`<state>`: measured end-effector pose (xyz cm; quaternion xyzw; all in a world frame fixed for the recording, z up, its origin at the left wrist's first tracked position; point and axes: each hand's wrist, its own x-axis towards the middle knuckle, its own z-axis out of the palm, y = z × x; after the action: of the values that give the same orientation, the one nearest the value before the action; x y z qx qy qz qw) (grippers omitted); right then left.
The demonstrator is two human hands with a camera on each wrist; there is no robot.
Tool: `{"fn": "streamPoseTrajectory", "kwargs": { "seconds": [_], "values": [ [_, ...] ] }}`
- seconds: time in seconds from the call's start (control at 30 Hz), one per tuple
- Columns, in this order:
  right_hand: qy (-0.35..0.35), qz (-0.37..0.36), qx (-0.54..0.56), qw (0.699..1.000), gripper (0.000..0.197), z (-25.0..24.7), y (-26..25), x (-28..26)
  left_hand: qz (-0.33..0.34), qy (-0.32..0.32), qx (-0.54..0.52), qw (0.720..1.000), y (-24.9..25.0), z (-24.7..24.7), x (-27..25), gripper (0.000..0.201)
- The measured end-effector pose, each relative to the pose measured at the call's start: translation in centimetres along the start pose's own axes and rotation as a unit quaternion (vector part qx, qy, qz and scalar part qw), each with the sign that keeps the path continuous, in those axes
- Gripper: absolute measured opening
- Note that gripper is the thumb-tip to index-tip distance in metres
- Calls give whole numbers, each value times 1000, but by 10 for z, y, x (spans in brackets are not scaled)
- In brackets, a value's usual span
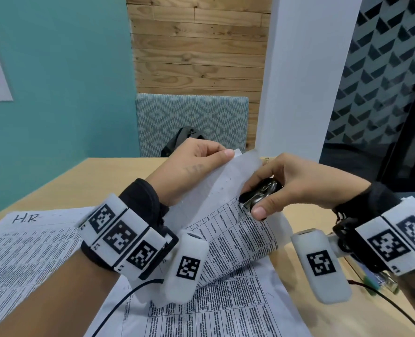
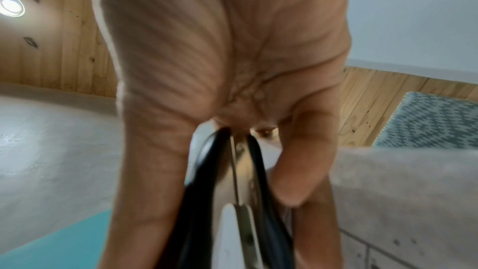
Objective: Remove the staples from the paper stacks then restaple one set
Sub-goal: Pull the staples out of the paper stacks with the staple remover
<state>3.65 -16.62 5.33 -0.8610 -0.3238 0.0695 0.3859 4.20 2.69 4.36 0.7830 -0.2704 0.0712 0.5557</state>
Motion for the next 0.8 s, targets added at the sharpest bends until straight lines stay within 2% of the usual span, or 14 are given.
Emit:
{"fn": "streamPoseTrajectory", "kwargs": {
  "seconds": [0.17, 0.37, 0.5, 0.6, 0.7, 0.8],
  "values": [
    [-6, 10, 7, 1000, 37, 0, -1, 0, 2, -3, 42, 999, -1, 1, -1, 45],
    [-22, 10, 24, 999, 33, -3, 1, -1, -24, -3, 55, 998, -2, -7, -1, 26],
    [-29, -4, 39, 999, 43, -4, 5, 0, -24, -32, 47, 998, 0, -7, -1, 20],
    [-31, -4, 59, 998, 42, -4, 6, 1, -19, -47, 49, 997, 1, -6, -2, 20],
    [-27, -11, 77, 997, 46, -6, 8, 1, -13, -53, 79, 995, 5, -8, -3, 23],
    [13, -30, 103, 994, 47, -12, 8, -1, -48, -61, 121, 990, 8, -38, -6, 38]
  ]
}}
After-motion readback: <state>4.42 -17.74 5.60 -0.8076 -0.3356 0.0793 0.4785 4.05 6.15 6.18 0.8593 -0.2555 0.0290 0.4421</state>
